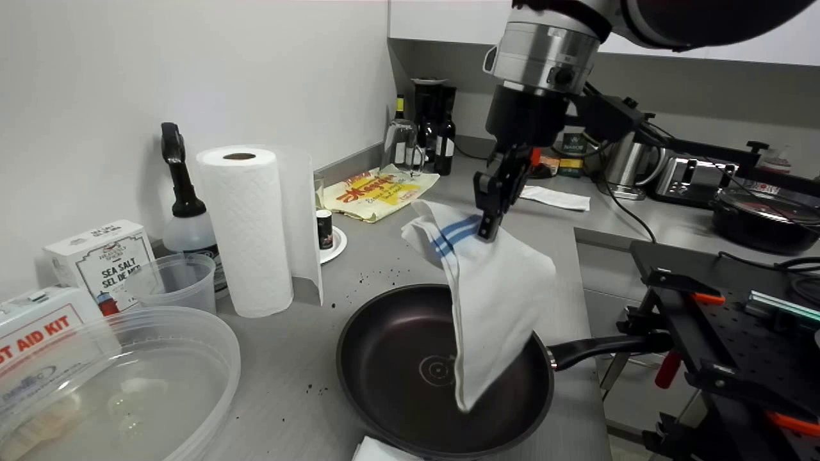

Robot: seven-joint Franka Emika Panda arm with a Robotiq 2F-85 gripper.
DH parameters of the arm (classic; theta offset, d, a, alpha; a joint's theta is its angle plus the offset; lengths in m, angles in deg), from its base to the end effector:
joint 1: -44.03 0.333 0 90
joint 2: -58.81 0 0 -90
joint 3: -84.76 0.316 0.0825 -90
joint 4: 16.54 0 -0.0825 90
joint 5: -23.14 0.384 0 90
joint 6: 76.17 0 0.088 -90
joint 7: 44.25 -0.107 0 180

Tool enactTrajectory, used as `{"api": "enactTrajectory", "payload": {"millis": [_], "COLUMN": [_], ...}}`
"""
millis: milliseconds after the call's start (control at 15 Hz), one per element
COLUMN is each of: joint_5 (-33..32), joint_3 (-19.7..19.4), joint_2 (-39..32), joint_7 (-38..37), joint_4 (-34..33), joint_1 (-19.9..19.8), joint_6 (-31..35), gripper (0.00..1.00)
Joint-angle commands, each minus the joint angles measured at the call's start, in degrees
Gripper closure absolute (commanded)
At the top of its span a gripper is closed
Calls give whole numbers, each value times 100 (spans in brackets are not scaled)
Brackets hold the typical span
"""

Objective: Pick up the cloth from the counter and wipe the pan

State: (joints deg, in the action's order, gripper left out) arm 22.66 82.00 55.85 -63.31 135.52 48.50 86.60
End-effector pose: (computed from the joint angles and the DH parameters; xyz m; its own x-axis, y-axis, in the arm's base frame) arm 0.4371 0.0133 0.2369 0.9481 -0.2904 0.1294 -0.2879 -0.9569 -0.0384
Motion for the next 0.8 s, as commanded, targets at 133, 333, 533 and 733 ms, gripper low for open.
{"api": "enactTrajectory", "payload": {"millis": [133, 333, 533, 733], "joint_5": [124, 66, 145, 561], "joint_3": [413, 389, 372, 576], "joint_2": [-167, -411, -685, -1134], "joint_7": [-478, -553, -487, -270], "joint_4": [347, 333, 279, 130], "joint_1": [119, 108, 130, 111], "joint_6": [51, 49, 44, 131], "gripper": [99, 99, 99, 99]}}
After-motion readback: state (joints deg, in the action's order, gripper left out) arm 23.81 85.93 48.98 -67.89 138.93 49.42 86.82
